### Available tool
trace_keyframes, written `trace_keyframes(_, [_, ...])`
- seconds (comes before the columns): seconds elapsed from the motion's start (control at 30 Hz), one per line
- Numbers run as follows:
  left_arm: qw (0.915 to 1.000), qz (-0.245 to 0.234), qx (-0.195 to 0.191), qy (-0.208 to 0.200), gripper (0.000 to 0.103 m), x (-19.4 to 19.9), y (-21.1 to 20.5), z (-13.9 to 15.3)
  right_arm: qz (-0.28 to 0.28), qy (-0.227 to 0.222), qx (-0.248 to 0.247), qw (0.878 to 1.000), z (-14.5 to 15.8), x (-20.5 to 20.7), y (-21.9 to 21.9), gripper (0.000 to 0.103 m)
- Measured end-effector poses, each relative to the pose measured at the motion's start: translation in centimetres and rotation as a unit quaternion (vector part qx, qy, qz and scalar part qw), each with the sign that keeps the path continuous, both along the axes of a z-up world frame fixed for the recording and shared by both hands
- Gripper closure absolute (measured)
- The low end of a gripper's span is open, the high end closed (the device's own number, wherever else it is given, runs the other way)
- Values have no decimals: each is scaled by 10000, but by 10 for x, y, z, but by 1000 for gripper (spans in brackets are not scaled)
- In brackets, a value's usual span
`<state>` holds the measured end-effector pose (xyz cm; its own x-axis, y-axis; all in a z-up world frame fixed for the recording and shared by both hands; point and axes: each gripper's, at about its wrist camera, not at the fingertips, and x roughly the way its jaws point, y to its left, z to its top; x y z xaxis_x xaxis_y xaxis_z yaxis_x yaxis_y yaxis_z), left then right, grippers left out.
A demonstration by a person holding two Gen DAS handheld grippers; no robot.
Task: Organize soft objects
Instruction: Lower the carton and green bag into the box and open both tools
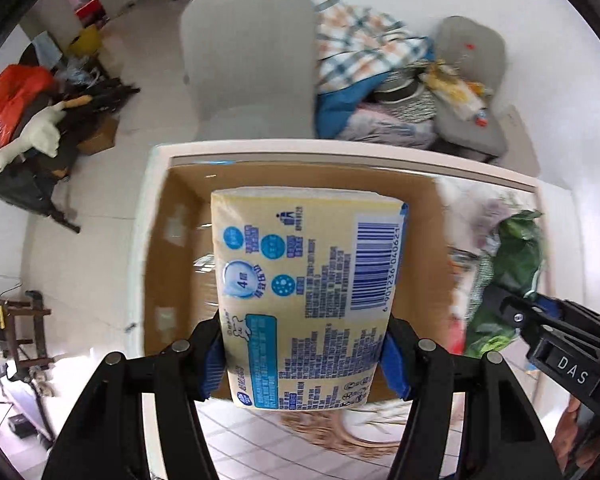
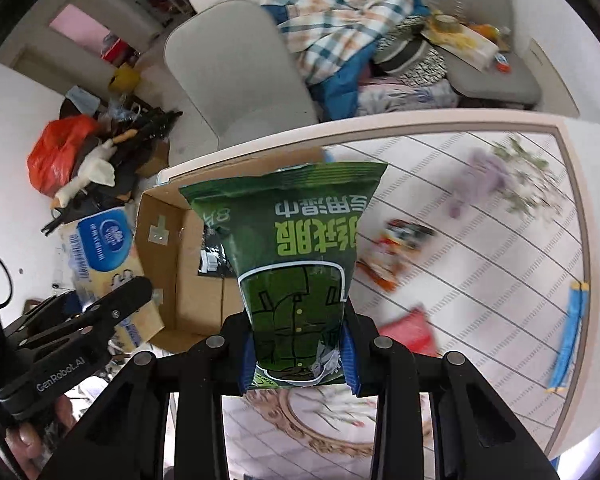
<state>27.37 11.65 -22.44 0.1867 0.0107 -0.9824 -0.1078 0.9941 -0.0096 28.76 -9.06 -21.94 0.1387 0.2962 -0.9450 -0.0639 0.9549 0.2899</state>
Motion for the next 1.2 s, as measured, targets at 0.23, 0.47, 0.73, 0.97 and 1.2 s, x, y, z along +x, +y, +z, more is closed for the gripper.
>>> trace_keyframes(0.23, [9979,108,288,572,42,38,61,-67,201,353,-651,9971,-61,30,64,67])
trace_keyframes(0.47, [9926,192,124,1197,42,62,91,-125,286,682,-1181,9902,-122,50,88,67])
trace_keyframes(0.73, [9888,-117,229,1469,41,75,84,-154,269,807,-1471,9855,-154,62,89,67])
trace_keyframes(0.97, [9888,-59,225,1471,39,81,84,-152,302,786,-1618,9832,-159,69,93,64])
trace_keyframes(1.2, [9925,85,142,1215,32,77,91,-130,236,627,-1577,9852,-142,69,91,44])
